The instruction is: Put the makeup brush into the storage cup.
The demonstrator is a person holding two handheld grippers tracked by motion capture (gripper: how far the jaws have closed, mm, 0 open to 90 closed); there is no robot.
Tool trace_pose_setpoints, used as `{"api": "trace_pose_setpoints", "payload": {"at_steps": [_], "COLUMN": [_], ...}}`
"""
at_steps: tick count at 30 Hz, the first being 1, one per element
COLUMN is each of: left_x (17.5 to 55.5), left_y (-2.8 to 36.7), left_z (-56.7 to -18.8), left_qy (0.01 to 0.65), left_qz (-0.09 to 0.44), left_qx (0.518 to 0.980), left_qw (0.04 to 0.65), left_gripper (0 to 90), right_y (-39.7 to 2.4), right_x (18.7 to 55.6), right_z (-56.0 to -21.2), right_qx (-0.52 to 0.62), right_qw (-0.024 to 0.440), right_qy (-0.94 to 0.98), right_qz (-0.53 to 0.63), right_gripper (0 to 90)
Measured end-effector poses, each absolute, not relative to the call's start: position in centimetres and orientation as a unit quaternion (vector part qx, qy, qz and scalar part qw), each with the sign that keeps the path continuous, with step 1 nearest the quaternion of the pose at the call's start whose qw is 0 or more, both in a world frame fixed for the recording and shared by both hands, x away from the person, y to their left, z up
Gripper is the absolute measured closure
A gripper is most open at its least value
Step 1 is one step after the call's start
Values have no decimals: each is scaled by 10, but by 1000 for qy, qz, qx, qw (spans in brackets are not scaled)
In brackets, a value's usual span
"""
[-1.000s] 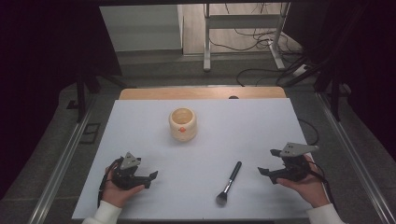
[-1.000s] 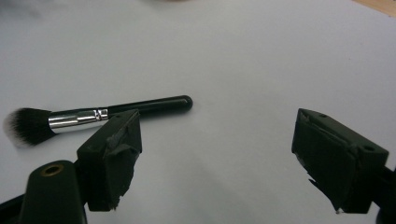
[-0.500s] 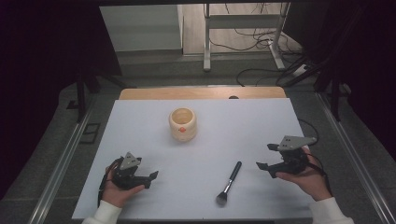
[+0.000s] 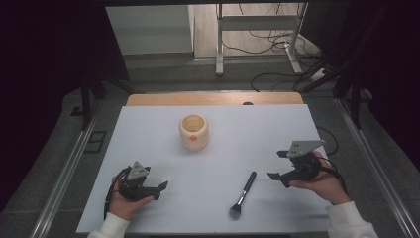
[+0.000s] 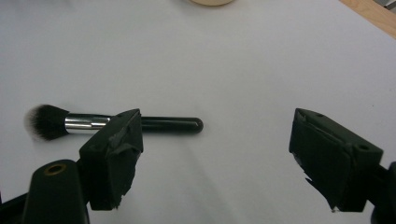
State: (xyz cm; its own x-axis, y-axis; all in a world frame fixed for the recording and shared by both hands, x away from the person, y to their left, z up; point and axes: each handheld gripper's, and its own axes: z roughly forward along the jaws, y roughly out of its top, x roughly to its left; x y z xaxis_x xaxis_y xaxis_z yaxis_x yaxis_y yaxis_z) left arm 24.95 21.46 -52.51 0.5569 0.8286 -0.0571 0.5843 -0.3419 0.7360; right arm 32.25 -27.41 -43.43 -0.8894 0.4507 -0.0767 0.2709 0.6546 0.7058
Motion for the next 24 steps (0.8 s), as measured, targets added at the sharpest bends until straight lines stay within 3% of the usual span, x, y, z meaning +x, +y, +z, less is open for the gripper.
{"api": "trace_pose_setpoints", "payload": {"at_steps": [24], "left_x": [249], "left_y": [215], "left_z": [-524], "left_qy": [441], "left_qz": [168], "left_qx": [800], "left_qw": [370], "left_gripper": [142], "right_y": [-256], "right_x": [333], "right_z": [-425], "right_qx": [124], "right_qw": [97], "right_qy": [926], "right_qz": [344], "right_gripper": [169]}}
